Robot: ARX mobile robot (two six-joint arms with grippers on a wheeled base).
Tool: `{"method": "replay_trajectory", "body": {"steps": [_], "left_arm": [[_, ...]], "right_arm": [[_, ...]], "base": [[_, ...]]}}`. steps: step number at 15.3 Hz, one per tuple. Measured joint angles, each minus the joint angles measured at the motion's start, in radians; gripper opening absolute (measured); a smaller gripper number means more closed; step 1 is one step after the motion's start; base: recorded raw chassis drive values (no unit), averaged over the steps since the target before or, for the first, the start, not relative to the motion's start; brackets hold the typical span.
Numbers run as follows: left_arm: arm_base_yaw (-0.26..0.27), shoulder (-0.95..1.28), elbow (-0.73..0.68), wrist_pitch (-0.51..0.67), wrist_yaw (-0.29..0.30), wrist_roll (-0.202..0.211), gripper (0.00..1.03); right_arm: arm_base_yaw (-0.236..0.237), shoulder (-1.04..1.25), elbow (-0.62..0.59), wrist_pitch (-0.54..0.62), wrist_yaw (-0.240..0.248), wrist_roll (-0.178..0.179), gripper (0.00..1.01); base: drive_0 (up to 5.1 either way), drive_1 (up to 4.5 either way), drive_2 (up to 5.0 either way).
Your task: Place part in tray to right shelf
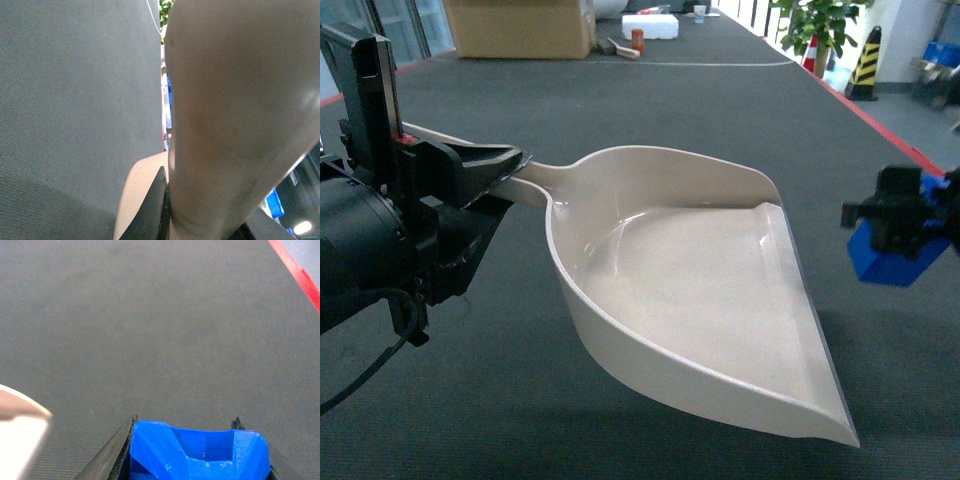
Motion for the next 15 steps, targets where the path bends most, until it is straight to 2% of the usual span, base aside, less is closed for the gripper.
{"method": "replay_trajectory", "body": {"steps": [2,4,5,6,7,8,9,10,11,12,13,14,15], "left_arm": [[0.000,0.000,0.000,0.000,-0.001,0.000,0.17],[0.000,0.000,0.000,0.000,0.000,0.000,0.17],[0.000,0.000,0.000,0.000,0.000,0.000,0.17],[0.000,0.000,0.000,0.000,0.000,0.000,0.17],[0.000,0.000,0.000,0.000,-0.002,0.000,0.17],[0.000,0.000,0.000,0.000,-0.001,0.000,0.17],[0.000,0.000,0.000,-0.003,0.000,0.001,0.17],[0.000,0.000,0.000,-0.003,0.002,0.001,0.17],[0.000,0.000,0.000,-0.002,0.001,0.001,0.17],[0.001,0.000,0.000,-0.002,-0.002,0.001,0.17],[0.001,0.000,0.000,-0.002,-0.002,0.001,0.17],[0.000,0.000,0.000,-0.002,-0.001,0.001,0.17],[-0.001,0.000,0.000,-0.002,0.002,0.001,0.17]], "right_arm": [[0.052,-0.169,-0.001,-0.041,-0.049,0.049,0.48],[0.164,-0.242,0.060,-0.104,-0.121,0.140,0.48],[0.226,-0.222,0.091,-0.138,-0.137,0.198,0.48],[0.286,-0.176,0.114,-0.173,-0.140,0.255,0.48],[0.338,-0.116,0.128,-0.189,-0.158,0.298,0.49],[0.377,-0.066,0.130,-0.187,-0.113,0.304,0.61],[0.391,-0.055,0.124,-0.178,-0.081,0.303,0.70],[0.388,-0.080,0.098,-0.121,-0.045,0.290,0.81],[0.377,-0.138,0.067,-0.073,0.003,0.257,0.90],[0.356,-0.233,0.024,-0.018,0.041,0.206,1.00],[0.343,-0.314,-0.013,0.033,0.077,0.153,0.98],[0.323,-0.410,-0.063,0.082,0.114,0.086,0.98],[0.306,-0.516,-0.135,0.125,0.149,-0.012,0.98]], "base": [[0.0,0.00,0.0],[0.0,0.00,0.0],[0.0,0.00,0.0],[0.0,0.00,0.0],[0.0,0.00,0.0],[0.0,0.00,0.0],[0.0,0.00,0.0],[0.0,0.00,0.0],[0.0,0.00,0.0],[0.0,0.00,0.0],[0.0,0.00,0.0],[0.0,0.00,0.0],[0.0,0.00,0.0]]}}
